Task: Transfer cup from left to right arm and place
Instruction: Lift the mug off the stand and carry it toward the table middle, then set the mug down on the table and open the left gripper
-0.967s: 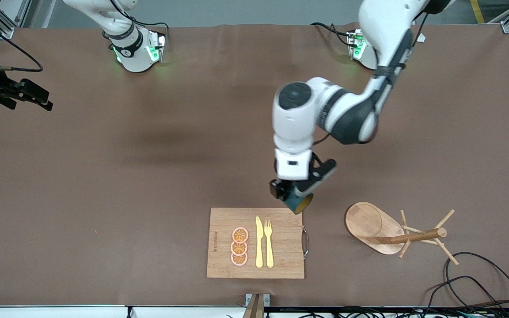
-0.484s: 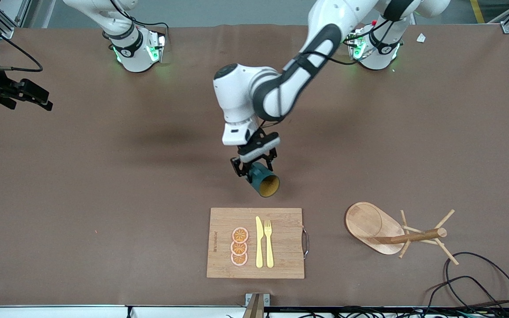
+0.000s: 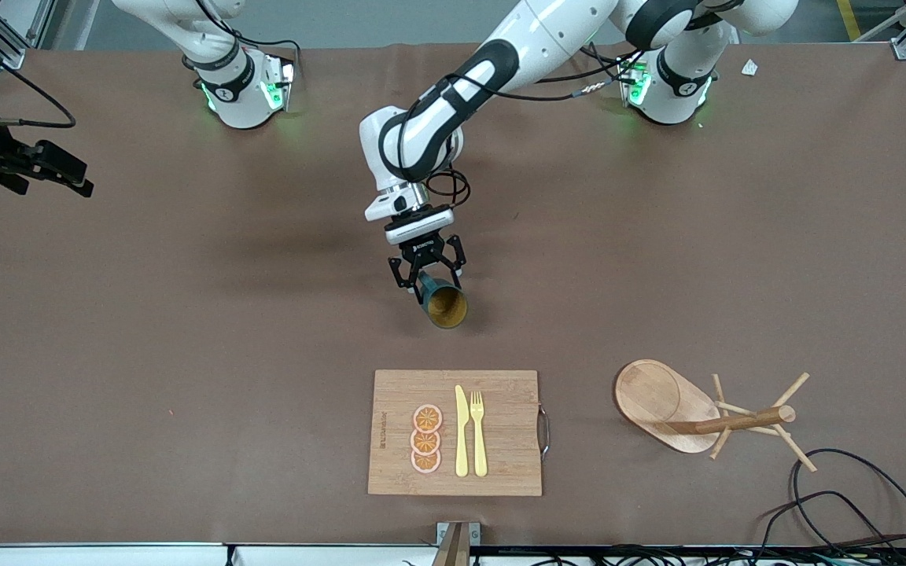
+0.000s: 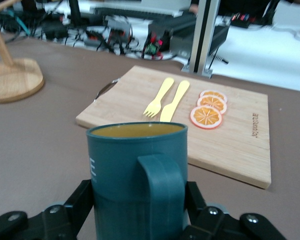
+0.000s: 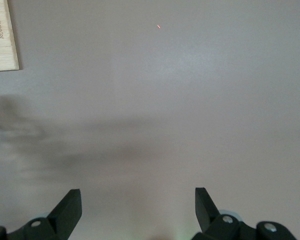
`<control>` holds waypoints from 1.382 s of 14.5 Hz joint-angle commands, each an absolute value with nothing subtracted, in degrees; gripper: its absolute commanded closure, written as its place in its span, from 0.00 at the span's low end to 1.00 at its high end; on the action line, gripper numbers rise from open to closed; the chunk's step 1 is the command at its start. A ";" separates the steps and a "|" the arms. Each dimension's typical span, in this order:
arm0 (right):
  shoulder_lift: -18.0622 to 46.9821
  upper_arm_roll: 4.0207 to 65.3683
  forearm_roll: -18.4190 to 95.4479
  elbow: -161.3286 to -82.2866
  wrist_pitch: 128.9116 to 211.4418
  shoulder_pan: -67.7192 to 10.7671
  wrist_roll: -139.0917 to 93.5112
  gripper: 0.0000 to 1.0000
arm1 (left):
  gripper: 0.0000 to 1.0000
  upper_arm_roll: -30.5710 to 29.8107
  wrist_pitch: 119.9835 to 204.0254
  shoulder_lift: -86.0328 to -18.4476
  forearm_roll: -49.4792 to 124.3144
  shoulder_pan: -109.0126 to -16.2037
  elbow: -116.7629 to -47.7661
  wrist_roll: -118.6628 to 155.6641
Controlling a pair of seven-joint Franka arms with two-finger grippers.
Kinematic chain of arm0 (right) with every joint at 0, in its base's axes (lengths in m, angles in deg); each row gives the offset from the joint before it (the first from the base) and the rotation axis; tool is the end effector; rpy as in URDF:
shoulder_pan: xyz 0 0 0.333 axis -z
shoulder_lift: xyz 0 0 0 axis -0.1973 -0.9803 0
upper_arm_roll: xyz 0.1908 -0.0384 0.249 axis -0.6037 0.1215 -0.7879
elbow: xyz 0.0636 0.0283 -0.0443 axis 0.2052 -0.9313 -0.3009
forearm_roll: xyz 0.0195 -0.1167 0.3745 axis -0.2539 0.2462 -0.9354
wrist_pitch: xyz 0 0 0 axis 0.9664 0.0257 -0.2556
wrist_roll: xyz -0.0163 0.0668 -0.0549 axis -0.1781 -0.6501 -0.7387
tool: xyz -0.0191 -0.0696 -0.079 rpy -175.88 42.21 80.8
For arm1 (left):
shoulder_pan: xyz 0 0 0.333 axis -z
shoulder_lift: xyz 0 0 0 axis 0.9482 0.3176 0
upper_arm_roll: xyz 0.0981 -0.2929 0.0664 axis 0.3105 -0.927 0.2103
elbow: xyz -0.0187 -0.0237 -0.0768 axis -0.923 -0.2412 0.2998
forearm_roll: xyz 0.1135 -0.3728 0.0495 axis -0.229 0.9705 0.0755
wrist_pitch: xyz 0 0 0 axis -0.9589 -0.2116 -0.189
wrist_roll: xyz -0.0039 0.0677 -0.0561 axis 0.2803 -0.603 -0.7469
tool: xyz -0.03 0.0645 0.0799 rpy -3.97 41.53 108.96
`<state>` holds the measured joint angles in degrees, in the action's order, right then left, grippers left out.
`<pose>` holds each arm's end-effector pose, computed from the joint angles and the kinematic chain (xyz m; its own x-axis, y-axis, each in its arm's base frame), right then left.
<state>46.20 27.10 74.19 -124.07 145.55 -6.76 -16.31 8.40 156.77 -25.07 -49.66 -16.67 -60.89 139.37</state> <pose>0.5079 -0.0183 0.6108 0.9969 -0.0691 -0.0371 -0.0697 -0.9974 -0.0157 0.3980 -0.6128 0.1765 0.4596 0.2042 0.8643 0.3467 -0.9372 0.0370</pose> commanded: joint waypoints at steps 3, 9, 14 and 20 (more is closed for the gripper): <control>45.75 27.31 73.78 -123.86 145.17 -6.10 -16.44 0.00 | 0.43 9.07 152.69 -19.24 -62.26 -16.11 -59.81 144.06; 45.39 27.31 73.60 -123.95 145.52 -6.37 -16.26 0.00 | 0.02 8.98 150.05 -16.95 -65.79 -13.83 -61.03 150.99; 45.31 26.87 73.43 -124.12 147.89 -9.88 -10.32 0.00 | 0.01 7.05 146.44 -20.36 -52.74 -10.49 -62.09 151.36; 41.89 26.87 69.39 -124.04 152.10 -14.80 2.71 0.00 | 0.01 6.43 146.44 -32.22 -34.89 -10.75 -61.83 143.29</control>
